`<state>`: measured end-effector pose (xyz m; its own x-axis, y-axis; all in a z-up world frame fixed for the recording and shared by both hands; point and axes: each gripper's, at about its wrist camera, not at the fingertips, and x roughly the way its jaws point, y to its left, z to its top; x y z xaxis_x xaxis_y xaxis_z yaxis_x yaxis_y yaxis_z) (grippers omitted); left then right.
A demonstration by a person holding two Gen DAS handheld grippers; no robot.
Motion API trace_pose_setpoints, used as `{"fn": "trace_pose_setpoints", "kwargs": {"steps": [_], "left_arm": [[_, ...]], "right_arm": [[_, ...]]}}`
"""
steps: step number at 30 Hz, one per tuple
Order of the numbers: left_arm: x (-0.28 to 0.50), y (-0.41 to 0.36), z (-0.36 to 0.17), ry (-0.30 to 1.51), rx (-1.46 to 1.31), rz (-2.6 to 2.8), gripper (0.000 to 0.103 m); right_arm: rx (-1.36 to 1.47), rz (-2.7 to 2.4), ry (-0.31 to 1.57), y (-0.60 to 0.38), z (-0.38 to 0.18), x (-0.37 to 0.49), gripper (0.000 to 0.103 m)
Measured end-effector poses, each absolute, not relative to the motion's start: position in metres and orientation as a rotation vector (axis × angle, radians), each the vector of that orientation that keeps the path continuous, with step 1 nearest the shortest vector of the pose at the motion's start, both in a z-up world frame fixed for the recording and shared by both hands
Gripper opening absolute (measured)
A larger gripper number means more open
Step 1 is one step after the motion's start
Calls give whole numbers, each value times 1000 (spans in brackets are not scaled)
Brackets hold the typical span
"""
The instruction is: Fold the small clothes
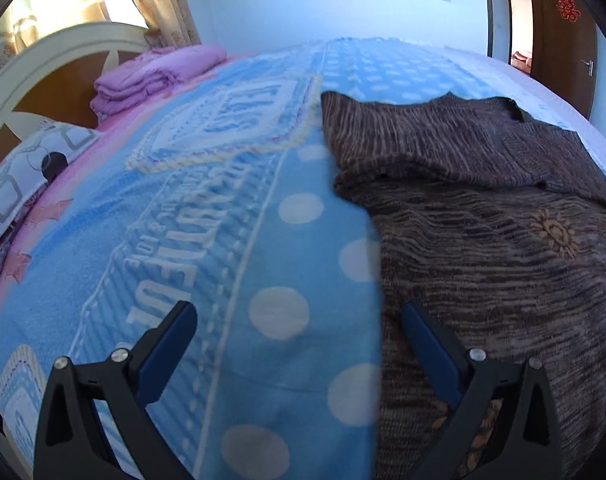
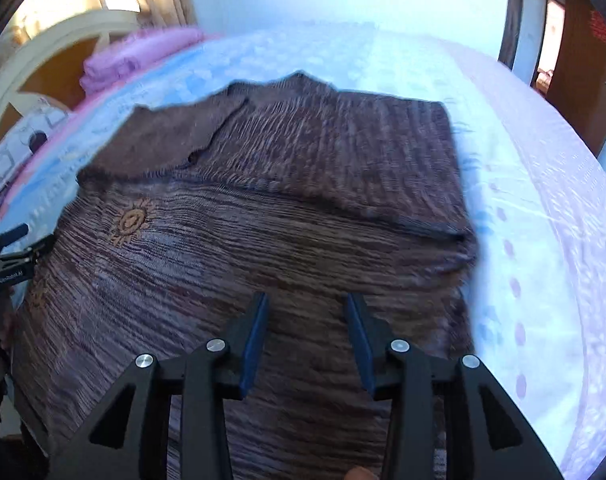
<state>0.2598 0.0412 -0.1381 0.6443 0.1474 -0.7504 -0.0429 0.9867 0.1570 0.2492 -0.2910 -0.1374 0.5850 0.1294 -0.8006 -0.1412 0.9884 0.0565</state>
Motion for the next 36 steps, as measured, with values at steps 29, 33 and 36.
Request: {"fn": "trace_pose_setpoints", "kwargs": {"steps": [29, 33, 36], "left_arm": [[186, 37, -117, 897, 110, -24, 102], [167, 40, -121, 937, 105, -57, 92], [154, 43, -123, 966, 84, -78, 86]], "right_arm": [[-5, 211, 866, -259, -130, 146, 97], [-11, 198, 867, -261, -127, 128, 97], [-17, 190, 871, -265, -125, 112, 97]]}}
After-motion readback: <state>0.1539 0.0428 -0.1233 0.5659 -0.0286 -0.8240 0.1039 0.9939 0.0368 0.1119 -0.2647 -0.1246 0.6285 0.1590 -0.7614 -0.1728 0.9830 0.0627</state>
